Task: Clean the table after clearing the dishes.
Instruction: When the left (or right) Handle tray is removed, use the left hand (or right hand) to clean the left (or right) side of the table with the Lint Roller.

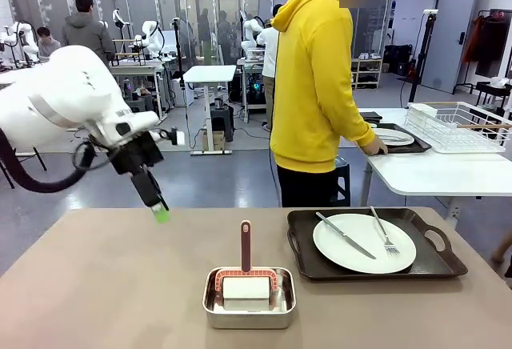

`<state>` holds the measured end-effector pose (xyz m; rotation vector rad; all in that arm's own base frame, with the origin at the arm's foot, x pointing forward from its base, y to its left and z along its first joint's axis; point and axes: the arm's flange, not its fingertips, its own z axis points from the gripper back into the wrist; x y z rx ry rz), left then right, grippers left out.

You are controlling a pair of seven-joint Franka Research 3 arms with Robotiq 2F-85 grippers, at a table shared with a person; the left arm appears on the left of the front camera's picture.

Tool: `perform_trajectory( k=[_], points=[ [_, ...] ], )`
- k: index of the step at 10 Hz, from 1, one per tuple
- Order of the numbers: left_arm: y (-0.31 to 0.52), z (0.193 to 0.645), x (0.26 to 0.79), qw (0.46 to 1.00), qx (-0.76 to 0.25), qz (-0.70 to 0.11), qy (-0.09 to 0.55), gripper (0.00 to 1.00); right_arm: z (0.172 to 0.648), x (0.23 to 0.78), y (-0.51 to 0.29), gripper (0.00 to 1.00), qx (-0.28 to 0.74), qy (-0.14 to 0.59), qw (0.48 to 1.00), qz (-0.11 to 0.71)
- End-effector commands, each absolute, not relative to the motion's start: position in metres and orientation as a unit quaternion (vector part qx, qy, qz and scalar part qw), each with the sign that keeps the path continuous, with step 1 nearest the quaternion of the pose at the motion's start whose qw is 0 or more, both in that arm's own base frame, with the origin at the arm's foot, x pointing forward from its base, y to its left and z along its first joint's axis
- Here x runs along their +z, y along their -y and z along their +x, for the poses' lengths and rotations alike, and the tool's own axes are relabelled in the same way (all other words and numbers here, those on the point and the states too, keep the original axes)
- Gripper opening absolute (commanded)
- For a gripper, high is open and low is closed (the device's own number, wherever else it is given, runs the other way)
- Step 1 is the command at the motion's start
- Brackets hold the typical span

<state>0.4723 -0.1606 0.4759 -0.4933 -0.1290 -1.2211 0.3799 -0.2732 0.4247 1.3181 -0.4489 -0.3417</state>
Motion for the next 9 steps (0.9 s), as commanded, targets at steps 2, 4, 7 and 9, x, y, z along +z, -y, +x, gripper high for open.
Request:
perform_trajectory(
  k=[2,4,7,9],
  points=[
    [0.161,0.472,0.476,0.789,-0.567,-0.229,0.060,1.00,0.377,0.427,0.273,1.00,-0.154,0.205,0.757,0.601],
    [0.161,0.472,0.476,0.789,-0.567,-0.229,0.060,1.00,0.377,0.427,0.273,1.00,-0.154,0.205,0.757,0.601],
    [0.161,0.472,0.476,0.789,-0.567,-0.229,0.060,1.00,0.377,0.427,0.273,1.00,-0.154,0.205,0.757,0.601],
    [0.161,0.471,0.472,0.789,-0.568,-0.224,0.062,1.00,0.377,0.427,0.273,1.00,-0.154,0.205,0.757,0.601]
  ],
)
